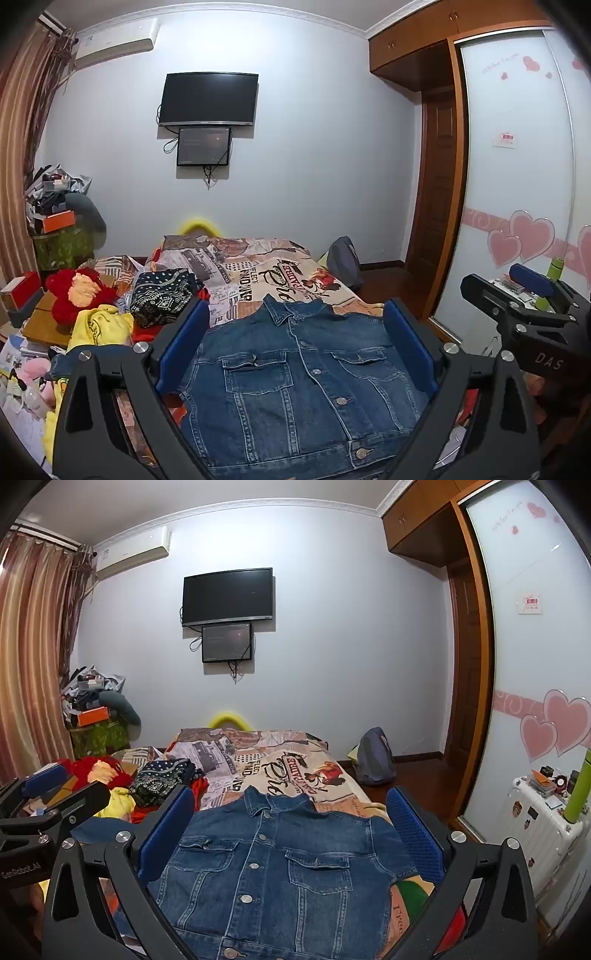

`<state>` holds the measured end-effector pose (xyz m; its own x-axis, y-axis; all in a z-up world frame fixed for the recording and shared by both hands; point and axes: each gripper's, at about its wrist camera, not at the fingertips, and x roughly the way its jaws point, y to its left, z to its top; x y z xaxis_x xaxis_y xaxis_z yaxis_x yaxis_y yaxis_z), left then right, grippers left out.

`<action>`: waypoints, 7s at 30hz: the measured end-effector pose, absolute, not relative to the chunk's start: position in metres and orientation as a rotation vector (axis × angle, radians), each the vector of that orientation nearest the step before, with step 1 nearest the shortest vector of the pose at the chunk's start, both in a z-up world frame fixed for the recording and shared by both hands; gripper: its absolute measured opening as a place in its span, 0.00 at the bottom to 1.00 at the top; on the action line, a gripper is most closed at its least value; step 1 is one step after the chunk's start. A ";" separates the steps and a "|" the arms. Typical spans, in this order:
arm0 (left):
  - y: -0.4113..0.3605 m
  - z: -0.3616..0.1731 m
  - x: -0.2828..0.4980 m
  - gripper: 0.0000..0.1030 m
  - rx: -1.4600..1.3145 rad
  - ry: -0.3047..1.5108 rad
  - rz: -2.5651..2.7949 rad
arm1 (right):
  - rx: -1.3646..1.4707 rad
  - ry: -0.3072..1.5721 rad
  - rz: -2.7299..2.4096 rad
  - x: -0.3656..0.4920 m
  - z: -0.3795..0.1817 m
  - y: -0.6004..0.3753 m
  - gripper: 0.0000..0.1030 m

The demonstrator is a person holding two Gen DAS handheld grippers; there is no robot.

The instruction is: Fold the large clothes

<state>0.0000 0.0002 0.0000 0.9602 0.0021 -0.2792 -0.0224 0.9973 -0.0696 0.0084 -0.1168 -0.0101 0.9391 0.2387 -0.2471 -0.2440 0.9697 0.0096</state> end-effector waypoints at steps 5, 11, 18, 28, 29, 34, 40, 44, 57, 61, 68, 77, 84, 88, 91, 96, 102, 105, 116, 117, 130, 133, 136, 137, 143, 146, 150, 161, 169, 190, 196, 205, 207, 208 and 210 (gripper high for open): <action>-0.001 0.001 -0.001 0.93 -0.078 0.276 0.020 | -0.022 0.249 0.248 0.008 -0.009 -0.117 1.00; 0.007 -0.003 0.004 0.93 -0.100 0.281 0.029 | -0.021 0.254 0.248 0.009 -0.009 -0.117 1.00; 0.009 -0.005 0.003 0.93 -0.102 0.276 0.038 | -0.020 0.254 0.250 0.007 -0.009 -0.115 1.00; 0.013 -0.006 0.002 0.93 -0.114 0.275 0.043 | -0.019 0.254 0.251 0.006 -0.010 -0.116 1.00; 0.012 -0.006 0.002 0.93 -0.115 0.276 0.042 | -0.018 0.254 0.252 0.006 -0.012 -0.112 1.00; 0.014 -0.005 0.004 0.93 -0.119 0.280 0.042 | -0.016 0.254 0.253 0.003 -0.014 -0.111 1.00; 0.015 -0.005 0.004 0.93 -0.119 0.280 0.042 | -0.015 0.257 0.258 0.005 -0.012 -0.110 1.00; 0.015 -0.005 0.004 0.93 -0.119 0.281 0.041 | -0.014 0.258 0.258 0.005 -0.012 -0.110 1.00; 0.017 -0.006 0.003 0.93 -0.119 0.280 0.044 | -0.013 0.259 0.258 0.006 -0.011 -0.111 1.00; 0.017 -0.007 0.003 0.93 -0.123 0.281 0.043 | -0.013 0.259 0.258 0.003 -0.011 -0.110 1.00; 0.019 -0.008 0.003 0.93 -0.123 0.283 0.041 | -0.011 0.261 0.259 0.004 -0.011 -0.110 1.00; 0.019 -0.010 0.004 0.93 -0.120 0.286 0.044 | -0.019 0.264 0.260 0.004 -0.011 -0.108 1.00; 0.023 -0.010 0.013 0.93 -0.128 0.303 0.045 | -0.021 0.279 0.260 0.009 -0.011 -0.106 1.00; 0.025 -0.012 0.020 0.93 -0.132 0.313 0.052 | -0.022 0.293 0.260 0.016 -0.012 -0.106 1.00; 0.030 -0.014 0.028 0.93 -0.134 0.326 0.066 | -0.025 0.303 0.259 0.021 -0.011 -0.105 1.00; 0.046 -0.020 0.042 0.93 -0.134 0.349 0.106 | -0.021 0.325 0.264 0.038 -0.013 -0.102 1.00; 0.076 -0.027 0.068 0.93 -0.142 0.367 0.185 | -0.036 0.347 0.267 0.065 -0.018 -0.092 1.00; 0.094 -0.033 0.087 0.93 -0.128 0.383 0.242 | -0.060 0.359 0.269 0.081 -0.025 -0.086 1.00; 0.168 -0.085 0.151 0.93 -0.176 0.529 0.372 | -0.121 0.571 0.327 0.160 -0.077 -0.051 1.00; 0.178 -0.094 0.156 0.93 -0.185 0.551 0.401 | -0.131 0.595 0.332 0.167 -0.083 -0.048 1.00; 0.363 -0.198 0.123 0.93 -0.534 0.739 0.694 | -0.308 0.723 0.332 0.208 -0.127 -0.017 1.00; 0.395 -0.217 0.106 0.91 -0.618 0.772 0.684 | -0.324 0.735 0.334 0.212 -0.130 -0.012 1.00; 0.417 -0.232 0.092 0.85 -0.731 0.785 0.638 | -0.333 0.745 0.334 0.219 -0.132 -0.006 1.00; 0.425 -0.238 0.087 0.79 -0.787 0.779 0.615 | -0.331 0.751 0.335 0.221 -0.132 -0.006 1.00; 0.455 -0.269 0.082 0.56 -0.944 0.798 0.579 | -0.346 0.757 0.321 0.224 -0.135 0.003 1.00; 0.466 -0.279 0.084 0.53 -0.990 0.796 0.586 | -0.362 0.757 0.314 0.223 -0.137 0.006 1.00; 0.477 -0.279 0.087 0.50 -0.965 0.776 0.620 | -0.364 0.757 0.307 0.224 -0.137 0.006 1.00; 0.456 -0.236 0.116 0.11 -0.728 0.804 0.691 | -0.303 0.749 0.291 0.227 -0.126 -0.017 1.00; 0.400 -0.143 0.142 0.10 -0.602 0.622 0.564 | -0.251 0.739 0.263 0.230 -0.119 -0.044 1.00; 0.121 -0.056 0.295 0.10 -0.312 0.602 -0.062 | -0.096 0.702 0.267 0.229 -0.105 -0.106 1.00; 0.054 -0.112 0.324 0.10 -0.243 0.792 -0.166 | -0.090 0.709 0.243 0.228 -0.107 -0.124 1.00; -0.009 -0.184 0.331 0.10 -0.142 1.007 -0.284 | -0.084 0.739 0.225 0.227 -0.113 -0.144 1.00; -0.016 -0.189 0.327 0.15 -0.124 1.044 -0.318 | -0.090 0.743 0.227 0.227 -0.115 -0.146 1.00; -0.018 -0.191 0.325 0.22 -0.123 1.057 -0.333 | -0.092 0.744 0.228 0.225 -0.114 -0.146 1.00; -0.017 -0.191 0.321 0.38 -0.132 1.069 -0.345 | -0.098 0.749 0.232 0.225 -0.115 -0.147 1.00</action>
<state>0.3206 -0.0173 -0.1910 0.4331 -0.3394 -0.8350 0.2132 0.9387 -0.2710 0.2248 -0.1468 -0.1151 0.7081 0.1741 -0.6843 -0.2438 0.9698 -0.0055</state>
